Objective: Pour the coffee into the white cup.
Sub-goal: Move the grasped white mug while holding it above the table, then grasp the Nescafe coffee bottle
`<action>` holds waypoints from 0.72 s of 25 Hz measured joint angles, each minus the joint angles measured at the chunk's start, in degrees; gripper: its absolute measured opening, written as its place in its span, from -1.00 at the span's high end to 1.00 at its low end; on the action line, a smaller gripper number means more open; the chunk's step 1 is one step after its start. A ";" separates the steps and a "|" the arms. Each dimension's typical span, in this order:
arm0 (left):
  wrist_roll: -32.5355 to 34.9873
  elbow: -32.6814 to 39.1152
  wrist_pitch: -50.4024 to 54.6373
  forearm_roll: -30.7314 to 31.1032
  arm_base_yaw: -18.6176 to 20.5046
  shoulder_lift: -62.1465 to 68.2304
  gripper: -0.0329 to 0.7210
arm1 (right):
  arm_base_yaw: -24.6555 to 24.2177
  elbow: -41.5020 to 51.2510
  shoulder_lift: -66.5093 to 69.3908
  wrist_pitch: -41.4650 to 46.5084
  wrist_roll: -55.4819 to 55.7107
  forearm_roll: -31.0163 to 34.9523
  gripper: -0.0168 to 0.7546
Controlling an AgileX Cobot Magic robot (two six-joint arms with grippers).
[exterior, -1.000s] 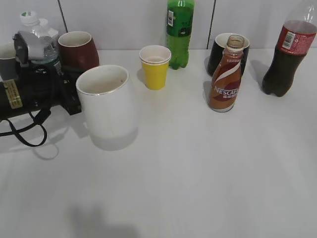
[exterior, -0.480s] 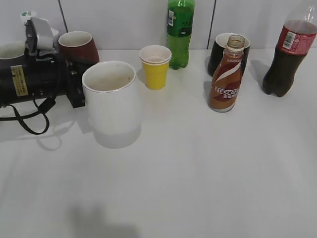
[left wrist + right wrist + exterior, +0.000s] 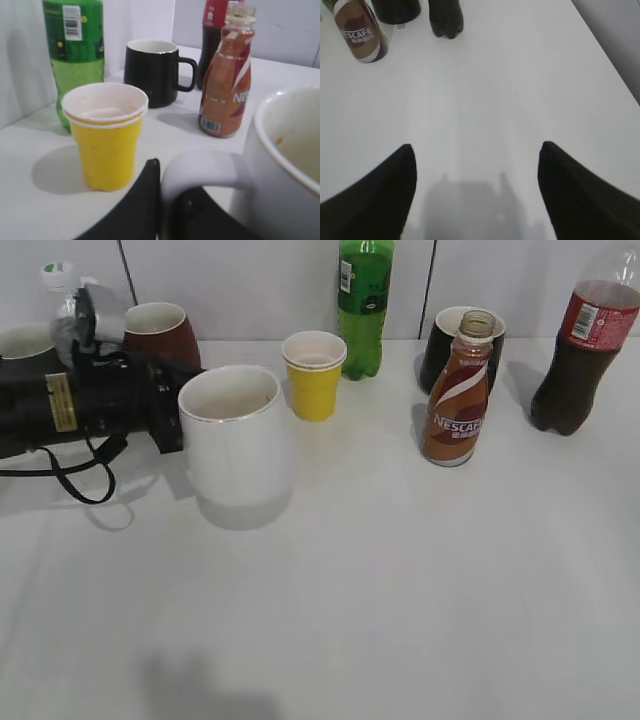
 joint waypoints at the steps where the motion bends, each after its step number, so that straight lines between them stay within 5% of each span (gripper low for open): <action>1: -0.07 -0.25 -0.10 0.50 0.00 0.23 0.82 | 0.00 0.00 0.00 -0.02 0.00 0.13 -0.57; 5: -0.12 -0.43 -0.46 0.79 0.00 0.28 0.82 | 0.00 -1.34 4.47 -4.19 -0.27 0.62 -0.57; 18: -0.25 -0.43 -0.46 1.01 0.00 0.28 0.82 | 0.00 0.68 36.68 -49.49 -6.30 1.36 -0.48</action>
